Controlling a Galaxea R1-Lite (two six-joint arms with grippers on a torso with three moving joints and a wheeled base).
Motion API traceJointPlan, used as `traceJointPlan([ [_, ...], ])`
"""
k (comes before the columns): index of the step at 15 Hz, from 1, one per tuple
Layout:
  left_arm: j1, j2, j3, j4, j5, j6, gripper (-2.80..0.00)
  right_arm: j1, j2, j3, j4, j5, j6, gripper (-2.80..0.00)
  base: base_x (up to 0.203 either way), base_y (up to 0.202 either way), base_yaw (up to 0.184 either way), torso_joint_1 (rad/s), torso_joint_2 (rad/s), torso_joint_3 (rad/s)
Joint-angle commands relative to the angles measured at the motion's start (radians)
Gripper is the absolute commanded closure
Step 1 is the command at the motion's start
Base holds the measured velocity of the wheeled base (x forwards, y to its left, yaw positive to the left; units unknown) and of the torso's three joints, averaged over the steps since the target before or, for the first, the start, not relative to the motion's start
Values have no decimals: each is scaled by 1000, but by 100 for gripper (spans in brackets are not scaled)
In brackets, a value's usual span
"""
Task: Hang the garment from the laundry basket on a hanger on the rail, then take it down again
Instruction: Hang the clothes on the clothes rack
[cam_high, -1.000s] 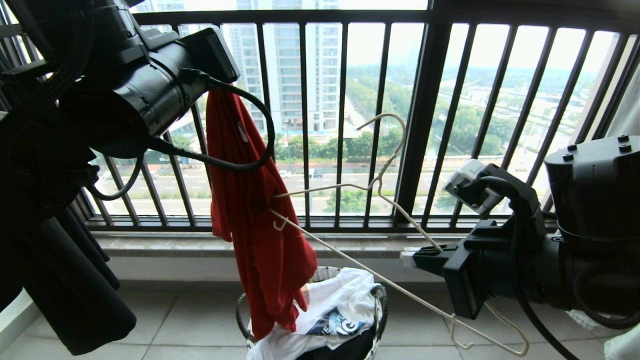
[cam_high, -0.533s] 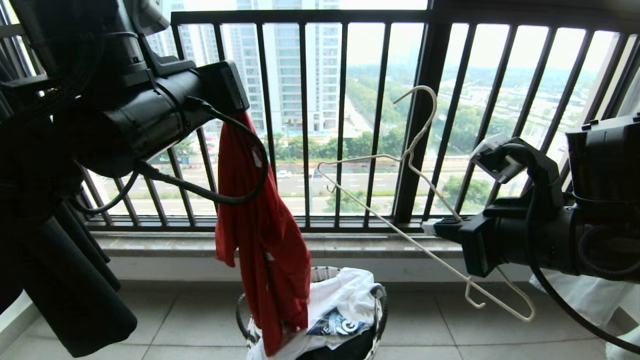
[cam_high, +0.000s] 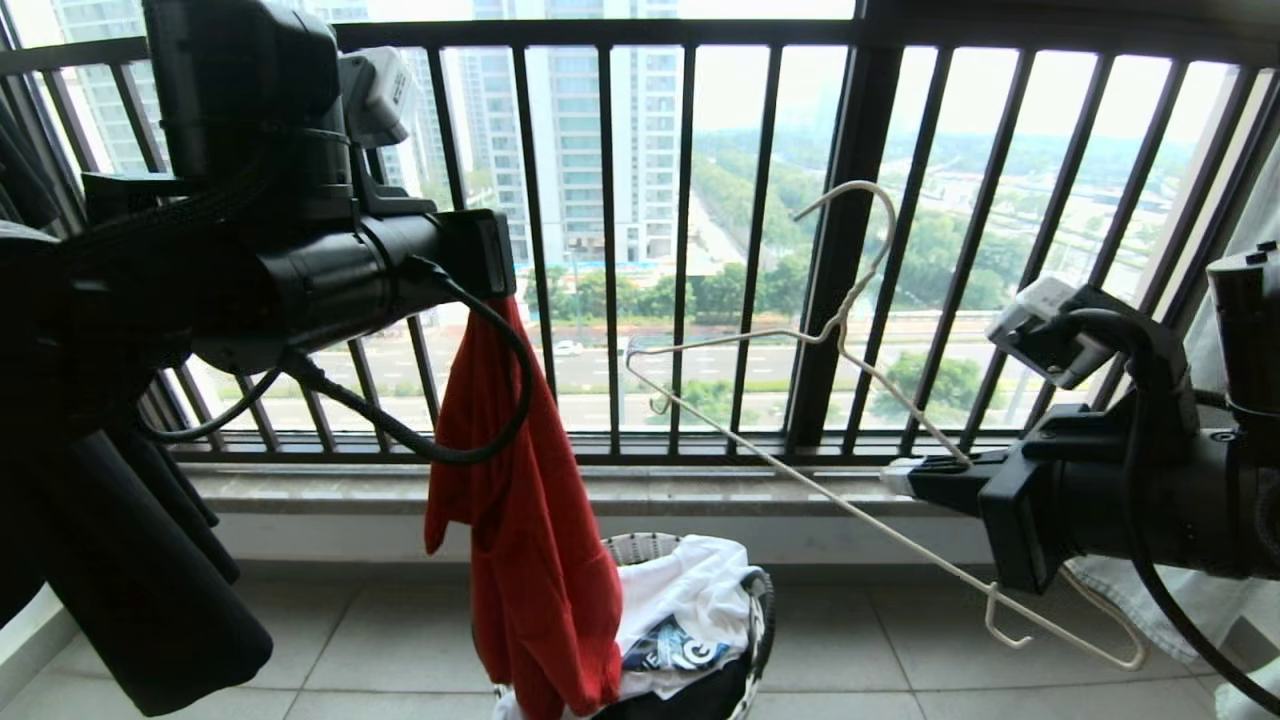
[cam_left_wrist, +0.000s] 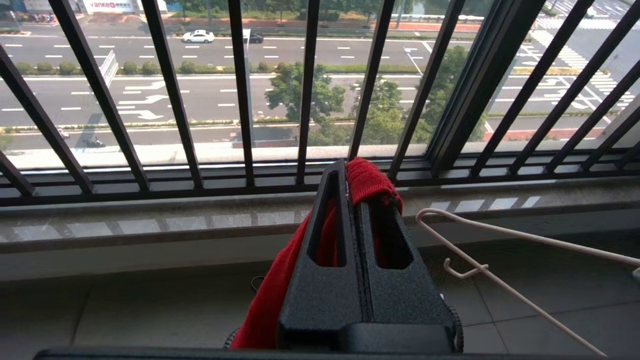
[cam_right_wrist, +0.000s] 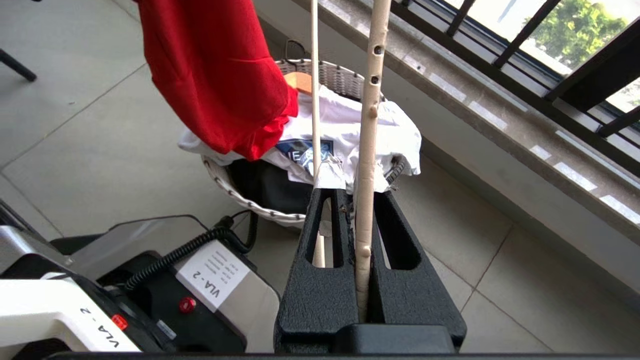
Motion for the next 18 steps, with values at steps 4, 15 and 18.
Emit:
traceJointPlan([
  [4,0,85,-48,111,5,1,0,121,-77,-25,127,98,2,0,0,0,0,0,0,0],
  [15,-11,95,-127,327,5,20,0,176,-43,-34,65,93,98,0,0,0,0,0,0,0],
  [18,-26,63,-118,344,4,18,0,175,-16,-34,60,86,101,0,0,0,0,0,0,0],
])
